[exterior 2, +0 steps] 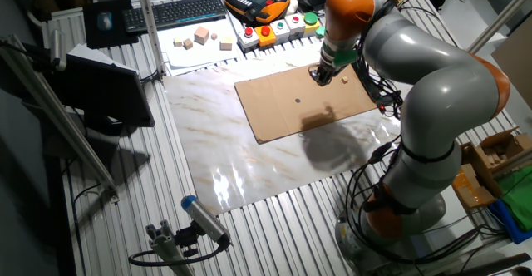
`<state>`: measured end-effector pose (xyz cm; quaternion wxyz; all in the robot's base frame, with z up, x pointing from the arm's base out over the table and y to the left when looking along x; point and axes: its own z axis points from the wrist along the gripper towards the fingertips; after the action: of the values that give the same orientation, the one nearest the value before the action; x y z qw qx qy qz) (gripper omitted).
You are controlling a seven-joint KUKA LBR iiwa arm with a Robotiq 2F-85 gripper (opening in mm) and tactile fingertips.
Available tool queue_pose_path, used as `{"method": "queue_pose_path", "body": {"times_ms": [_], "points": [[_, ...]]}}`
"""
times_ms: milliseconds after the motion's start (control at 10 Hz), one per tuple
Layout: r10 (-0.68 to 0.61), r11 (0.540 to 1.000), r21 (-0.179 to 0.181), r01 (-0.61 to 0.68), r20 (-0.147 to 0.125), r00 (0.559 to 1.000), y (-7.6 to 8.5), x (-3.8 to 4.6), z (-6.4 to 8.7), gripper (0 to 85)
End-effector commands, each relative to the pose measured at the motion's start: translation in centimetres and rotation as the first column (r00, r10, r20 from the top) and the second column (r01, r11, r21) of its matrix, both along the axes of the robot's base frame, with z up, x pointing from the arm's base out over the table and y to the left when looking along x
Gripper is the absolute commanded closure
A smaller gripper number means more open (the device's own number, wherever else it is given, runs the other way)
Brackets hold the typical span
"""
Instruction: Hold a small block with the gripper and sweep it from left to right on the table
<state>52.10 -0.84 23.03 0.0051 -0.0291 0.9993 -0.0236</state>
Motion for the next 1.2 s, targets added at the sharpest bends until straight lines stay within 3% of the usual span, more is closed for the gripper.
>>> {"method": "queue_pose_path", "body": {"times_ms": [0,300,700,800,900,1100], "points": [[-0.001,1.000,0.007,0.001,-0.005,1.000,-0.4,0.10,-0.2,84.3],[0.010,1.000,0.001,-0.010,-0.008,1.000,-1.6,0.84,-1.6,84.3],[0.039,0.999,0.019,-0.039,-0.006,0.999,-3.5,1.67,-3.9,84.3],[0.038,0.998,0.045,-0.037,-0.005,0.999,-4.3,1.76,-4.6,84.3],[0.044,0.998,0.048,-0.044,0.000,0.999,-5.0,1.99,-5.4,84.3],[0.042,0.998,0.037,-0.042,-0.005,0.999,-5.7,2.36,-6.3,84.3]]}}
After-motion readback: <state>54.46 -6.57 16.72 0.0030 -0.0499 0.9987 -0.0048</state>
